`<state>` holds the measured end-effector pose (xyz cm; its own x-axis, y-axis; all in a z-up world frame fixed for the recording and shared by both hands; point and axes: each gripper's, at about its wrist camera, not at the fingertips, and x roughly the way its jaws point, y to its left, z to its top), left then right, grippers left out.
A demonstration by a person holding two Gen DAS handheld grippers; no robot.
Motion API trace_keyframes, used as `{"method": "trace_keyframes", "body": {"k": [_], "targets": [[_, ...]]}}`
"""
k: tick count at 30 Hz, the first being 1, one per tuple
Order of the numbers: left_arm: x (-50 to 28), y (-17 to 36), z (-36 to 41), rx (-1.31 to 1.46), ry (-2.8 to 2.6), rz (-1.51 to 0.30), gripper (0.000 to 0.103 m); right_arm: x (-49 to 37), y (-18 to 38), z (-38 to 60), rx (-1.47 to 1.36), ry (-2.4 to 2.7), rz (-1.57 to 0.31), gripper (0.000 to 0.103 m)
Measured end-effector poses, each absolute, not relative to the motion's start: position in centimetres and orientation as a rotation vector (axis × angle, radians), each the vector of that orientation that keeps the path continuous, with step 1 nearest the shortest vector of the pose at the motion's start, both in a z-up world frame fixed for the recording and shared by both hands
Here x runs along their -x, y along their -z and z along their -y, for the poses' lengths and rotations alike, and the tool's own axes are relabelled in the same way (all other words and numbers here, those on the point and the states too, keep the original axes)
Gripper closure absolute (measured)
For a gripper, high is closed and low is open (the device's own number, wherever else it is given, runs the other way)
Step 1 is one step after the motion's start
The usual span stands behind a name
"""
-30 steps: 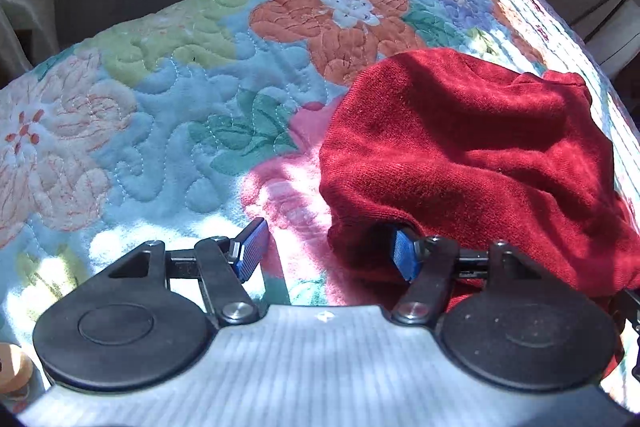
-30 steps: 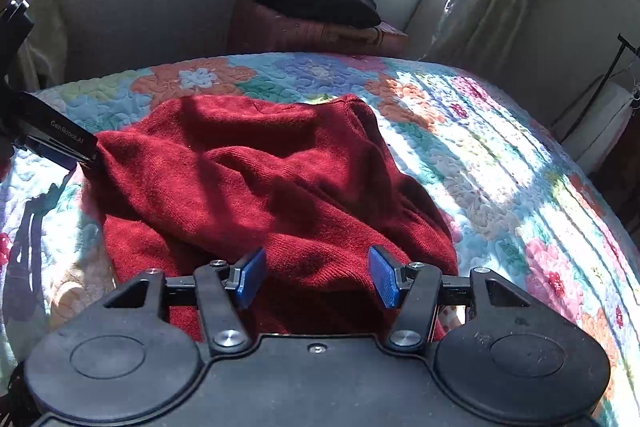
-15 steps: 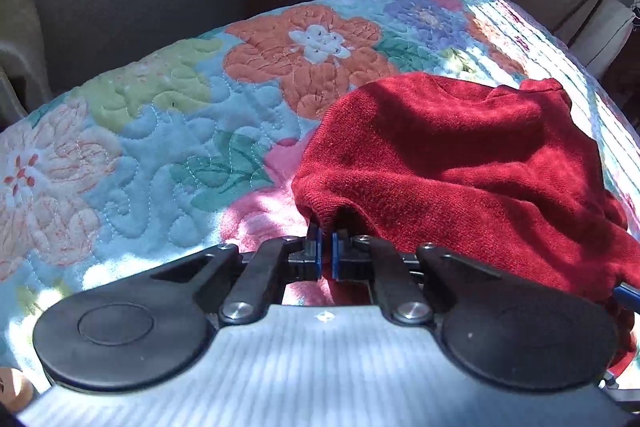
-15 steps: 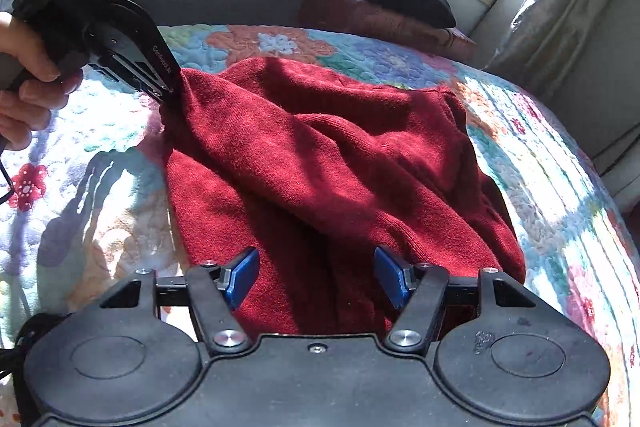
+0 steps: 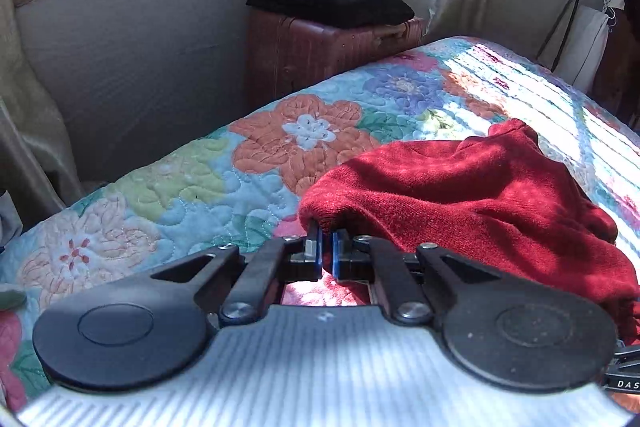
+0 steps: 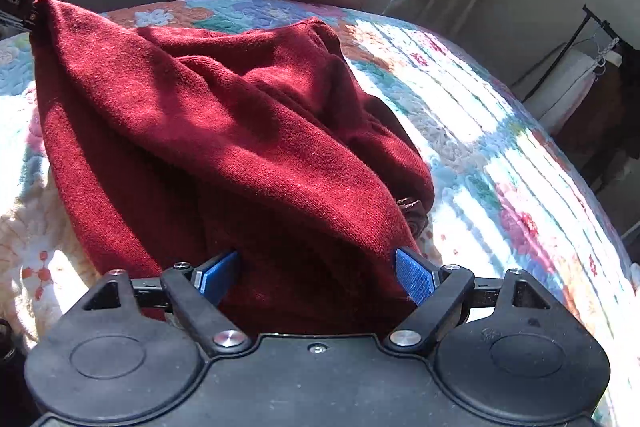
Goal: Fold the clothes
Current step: 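Pull the sweater flat with the left gripper while the right gripper holds the hem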
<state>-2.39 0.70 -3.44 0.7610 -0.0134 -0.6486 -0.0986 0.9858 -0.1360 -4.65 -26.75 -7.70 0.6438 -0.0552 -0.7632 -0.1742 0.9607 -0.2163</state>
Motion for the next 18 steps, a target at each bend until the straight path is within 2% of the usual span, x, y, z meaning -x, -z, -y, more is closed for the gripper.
{"method": "trace_keyframes", "body": {"k": [1,2,3,4,6,12,16,18], "targets": [[2.5,3.4,-0.8,0.170,-0.051,-0.704,0.098,4.3,7.9,27.6,0.205,-0.074,-0.889,0.022],[2.5,3.4,-1.0,0.171,-0.057,-0.701,0.098,3.8,7.9,28.4,0.139,-0.088,-0.904,0.047],[2.4,3.3,-1.0,0.168,-0.064,-0.698,0.098,3.3,7.9,29.1,0.078,-0.107,-0.919,0.077],[2.2,3.3,-0.9,0.155,-0.072,-0.692,0.098,2.9,7.7,29.5,0.064,-0.126,-0.914,0.085],[0.9,2.8,-0.1,0.089,-0.084,-0.670,0.098,2.5,6.6,29.6,0.104,-0.162,-0.863,0.093],[-1.3,-1.9,0.2,0.075,-0.059,-0.514,0.099,-0.9,0.2,31.4,0.155,-0.086,-0.681,0.097],[-0.6,-6.6,-0.3,0.063,-0.085,-0.349,0.101,-1.6,-6.6,32.7,0.118,-0.056,-0.464,0.098],[1.3,-9.3,-0.8,0.063,-0.122,-0.235,0.103,-0.5,-9.7,32.9,0.110,-0.022,-0.340,0.103]]}}
